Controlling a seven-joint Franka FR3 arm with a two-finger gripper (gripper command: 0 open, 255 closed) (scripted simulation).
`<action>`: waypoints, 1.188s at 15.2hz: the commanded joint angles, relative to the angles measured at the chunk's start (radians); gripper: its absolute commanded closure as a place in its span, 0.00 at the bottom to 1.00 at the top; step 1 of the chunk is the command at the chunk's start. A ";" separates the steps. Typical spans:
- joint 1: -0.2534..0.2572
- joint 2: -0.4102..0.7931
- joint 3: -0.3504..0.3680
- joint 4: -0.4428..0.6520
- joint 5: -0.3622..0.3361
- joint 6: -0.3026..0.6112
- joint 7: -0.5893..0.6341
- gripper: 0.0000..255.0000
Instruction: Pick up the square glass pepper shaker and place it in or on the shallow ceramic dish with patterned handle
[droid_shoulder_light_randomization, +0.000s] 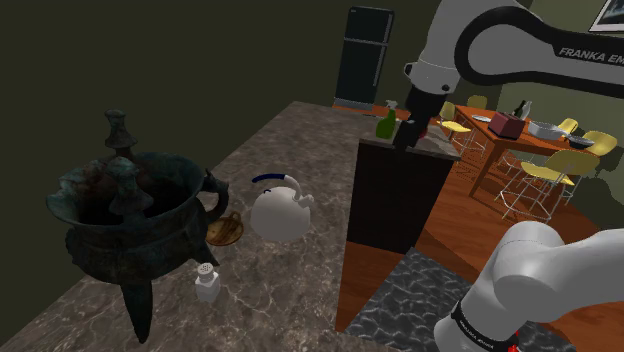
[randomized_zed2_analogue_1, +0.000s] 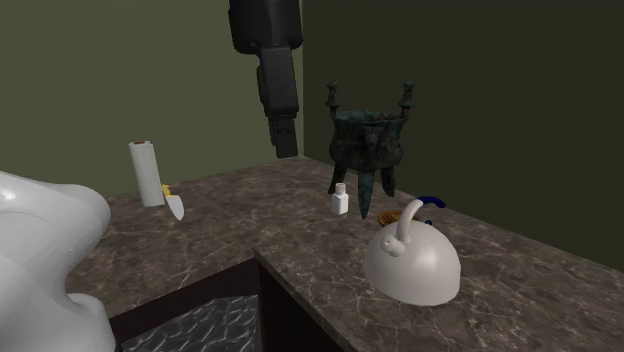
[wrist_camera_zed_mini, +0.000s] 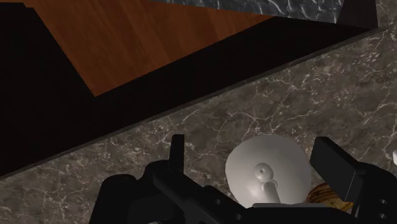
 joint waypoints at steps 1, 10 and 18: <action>0.000 0.000 0.000 0.000 0.000 0.000 0.000 0.00; 0.052 0.187 0.155 0.018 0.087 0.139 0.166 0.00; 0.080 0.413 0.289 0.110 0.111 0.251 0.314 0.00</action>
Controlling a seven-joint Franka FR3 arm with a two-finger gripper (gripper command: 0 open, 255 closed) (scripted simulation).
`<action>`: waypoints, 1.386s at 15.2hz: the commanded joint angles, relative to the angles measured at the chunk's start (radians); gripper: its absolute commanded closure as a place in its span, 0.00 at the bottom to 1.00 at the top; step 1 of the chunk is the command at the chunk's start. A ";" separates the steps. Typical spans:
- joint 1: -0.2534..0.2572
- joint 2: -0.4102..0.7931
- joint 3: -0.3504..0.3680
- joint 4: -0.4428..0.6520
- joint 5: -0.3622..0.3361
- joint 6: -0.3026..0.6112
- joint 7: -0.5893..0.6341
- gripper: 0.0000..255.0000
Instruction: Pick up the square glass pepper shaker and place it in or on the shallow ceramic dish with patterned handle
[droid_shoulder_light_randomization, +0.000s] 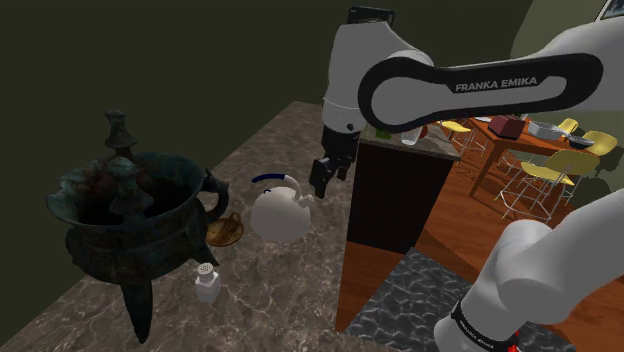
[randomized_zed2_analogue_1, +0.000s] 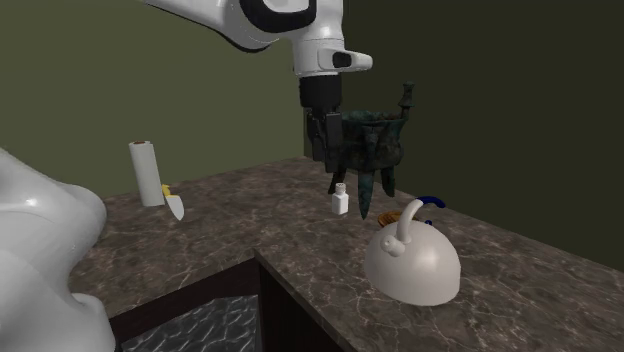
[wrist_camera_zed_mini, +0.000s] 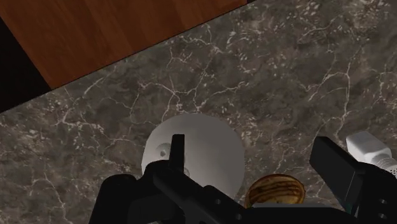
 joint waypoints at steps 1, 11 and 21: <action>0.008 0.064 0.038 0.026 0.000 0.033 0.046 0.00; 0.049 0.419 0.174 0.255 -0.098 0.109 0.259 0.00; 0.194 0.824 0.206 0.621 -0.271 0.075 0.449 0.00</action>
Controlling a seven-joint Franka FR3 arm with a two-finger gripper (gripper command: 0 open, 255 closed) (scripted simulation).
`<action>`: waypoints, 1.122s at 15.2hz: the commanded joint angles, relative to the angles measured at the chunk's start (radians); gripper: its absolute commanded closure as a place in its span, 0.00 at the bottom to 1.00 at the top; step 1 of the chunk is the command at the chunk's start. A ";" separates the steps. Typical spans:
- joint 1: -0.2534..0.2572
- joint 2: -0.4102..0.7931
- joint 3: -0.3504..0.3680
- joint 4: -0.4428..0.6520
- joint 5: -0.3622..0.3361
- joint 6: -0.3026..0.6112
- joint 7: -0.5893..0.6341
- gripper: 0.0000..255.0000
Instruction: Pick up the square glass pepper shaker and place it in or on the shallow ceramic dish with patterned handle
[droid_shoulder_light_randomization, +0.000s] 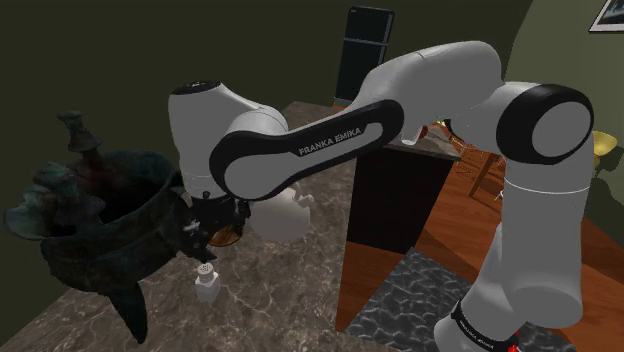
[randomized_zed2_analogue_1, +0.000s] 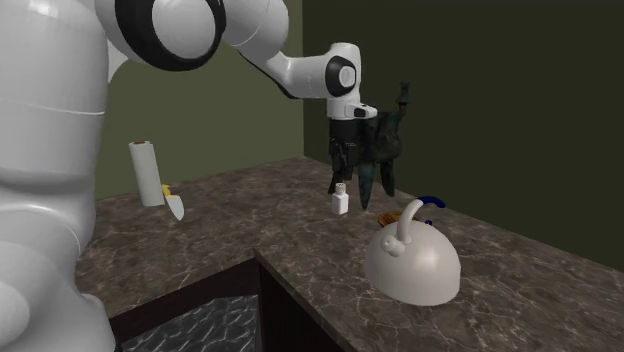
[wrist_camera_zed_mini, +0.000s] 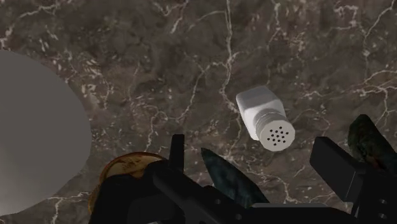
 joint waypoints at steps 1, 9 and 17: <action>0.042 0.090 -0.004 0.092 -0.033 -0.019 0.033 0.00; 0.072 0.171 -0.018 0.111 -0.066 0.033 0.057 0.00; 0.072 0.178 -0.020 0.100 -0.071 0.051 0.060 0.00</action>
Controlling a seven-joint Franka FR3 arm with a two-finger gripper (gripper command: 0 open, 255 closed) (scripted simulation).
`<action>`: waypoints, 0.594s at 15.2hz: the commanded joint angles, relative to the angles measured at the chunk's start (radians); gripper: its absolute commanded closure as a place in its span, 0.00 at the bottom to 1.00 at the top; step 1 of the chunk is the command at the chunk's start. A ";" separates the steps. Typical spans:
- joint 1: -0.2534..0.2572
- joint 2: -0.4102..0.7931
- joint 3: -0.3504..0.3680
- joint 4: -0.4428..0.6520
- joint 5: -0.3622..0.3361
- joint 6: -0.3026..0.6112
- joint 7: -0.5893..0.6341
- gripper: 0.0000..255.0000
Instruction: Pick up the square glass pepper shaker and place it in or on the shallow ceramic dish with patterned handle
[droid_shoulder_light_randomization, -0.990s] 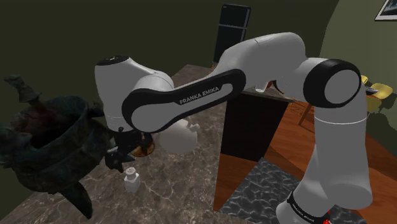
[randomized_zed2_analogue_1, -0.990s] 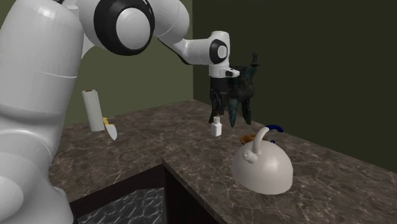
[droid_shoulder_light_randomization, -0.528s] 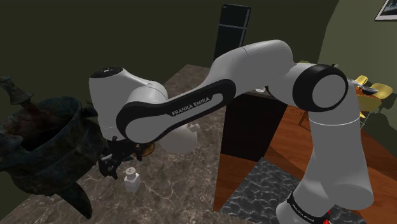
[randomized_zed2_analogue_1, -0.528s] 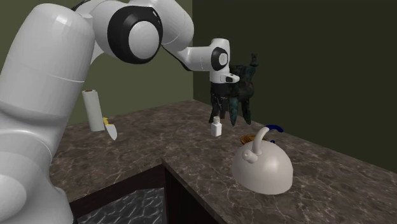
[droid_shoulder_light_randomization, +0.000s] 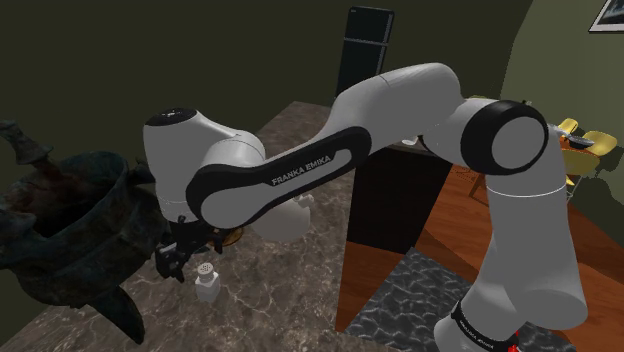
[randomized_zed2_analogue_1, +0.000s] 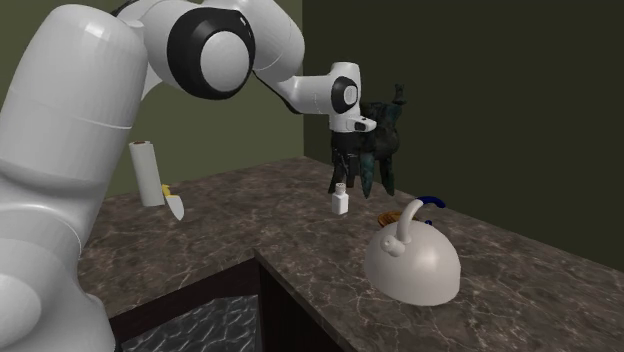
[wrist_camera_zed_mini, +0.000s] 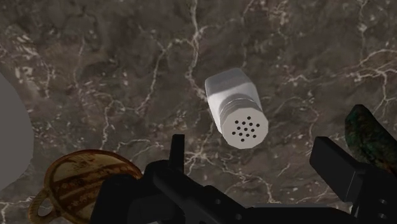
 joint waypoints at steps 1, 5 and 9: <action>0.002 0.025 -0.003 -0.007 0.001 -0.008 -0.001 0.00; 0.008 0.026 -0.001 0.021 0.003 -0.034 -0.001 1.00; 0.005 0.016 0.001 0.001 0.006 -0.023 0.002 1.00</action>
